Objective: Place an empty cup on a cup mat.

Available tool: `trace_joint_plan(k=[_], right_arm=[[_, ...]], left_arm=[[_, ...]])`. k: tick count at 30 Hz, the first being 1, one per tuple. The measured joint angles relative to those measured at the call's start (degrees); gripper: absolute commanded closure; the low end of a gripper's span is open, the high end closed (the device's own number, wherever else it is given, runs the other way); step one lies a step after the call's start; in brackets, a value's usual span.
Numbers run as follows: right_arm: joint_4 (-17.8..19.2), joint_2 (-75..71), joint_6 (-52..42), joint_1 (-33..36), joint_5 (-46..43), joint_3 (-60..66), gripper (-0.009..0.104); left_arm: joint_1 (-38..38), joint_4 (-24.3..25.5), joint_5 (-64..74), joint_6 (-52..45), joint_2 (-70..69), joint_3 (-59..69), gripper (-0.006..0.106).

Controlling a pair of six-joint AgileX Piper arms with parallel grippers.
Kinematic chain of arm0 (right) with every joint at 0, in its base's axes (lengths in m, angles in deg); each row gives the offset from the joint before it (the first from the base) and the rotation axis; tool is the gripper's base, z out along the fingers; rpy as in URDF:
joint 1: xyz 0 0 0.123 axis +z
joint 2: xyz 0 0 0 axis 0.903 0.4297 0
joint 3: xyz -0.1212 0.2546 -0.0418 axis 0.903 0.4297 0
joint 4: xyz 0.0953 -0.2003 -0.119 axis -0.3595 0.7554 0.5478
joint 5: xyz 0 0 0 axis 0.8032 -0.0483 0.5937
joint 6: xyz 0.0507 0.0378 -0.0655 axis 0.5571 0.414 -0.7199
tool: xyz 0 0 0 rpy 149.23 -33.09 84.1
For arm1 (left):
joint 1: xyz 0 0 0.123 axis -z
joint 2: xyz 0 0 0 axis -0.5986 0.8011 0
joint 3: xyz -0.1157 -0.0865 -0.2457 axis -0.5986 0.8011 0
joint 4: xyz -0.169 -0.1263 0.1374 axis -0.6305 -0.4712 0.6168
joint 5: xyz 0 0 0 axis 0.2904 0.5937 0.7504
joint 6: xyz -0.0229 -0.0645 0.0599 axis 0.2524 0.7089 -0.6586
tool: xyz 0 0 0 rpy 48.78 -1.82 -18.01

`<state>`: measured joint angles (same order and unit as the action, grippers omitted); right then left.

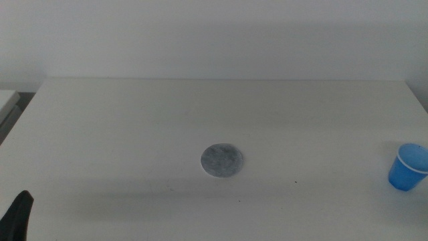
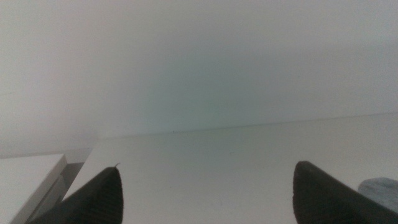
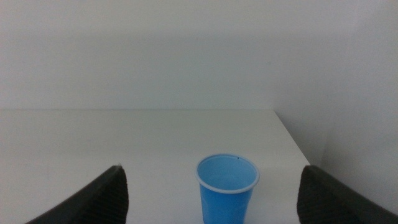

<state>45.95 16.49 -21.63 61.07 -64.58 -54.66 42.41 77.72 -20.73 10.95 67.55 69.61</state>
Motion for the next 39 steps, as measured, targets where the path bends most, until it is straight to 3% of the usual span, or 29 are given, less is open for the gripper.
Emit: trace_joint_plan(k=[8,16,31,39], right_arm=[[-0.7,0.0,3.2,0.0,0.1,-0.7,0.010],[-0.7,4.7,6.5,0.0,4.6,-11.0,0.010],[-1.3,42.8,8.6,0.0,41.3,-47.8,0.010],[-1.9,49.6,8.9,0.0,41.5,-54.2,0.010]], left_arm=[[0.0,0.0,0.0,0.0,0.0,0.0,0.007],[0.0,0.0,0.0,0.0,0.0,0.0,0.007],[0.0,0.0,0.0,0.0,0.0,0.0,0.007],[0.0,0.0,0.0,0.0,0.0,0.0,0.007]])
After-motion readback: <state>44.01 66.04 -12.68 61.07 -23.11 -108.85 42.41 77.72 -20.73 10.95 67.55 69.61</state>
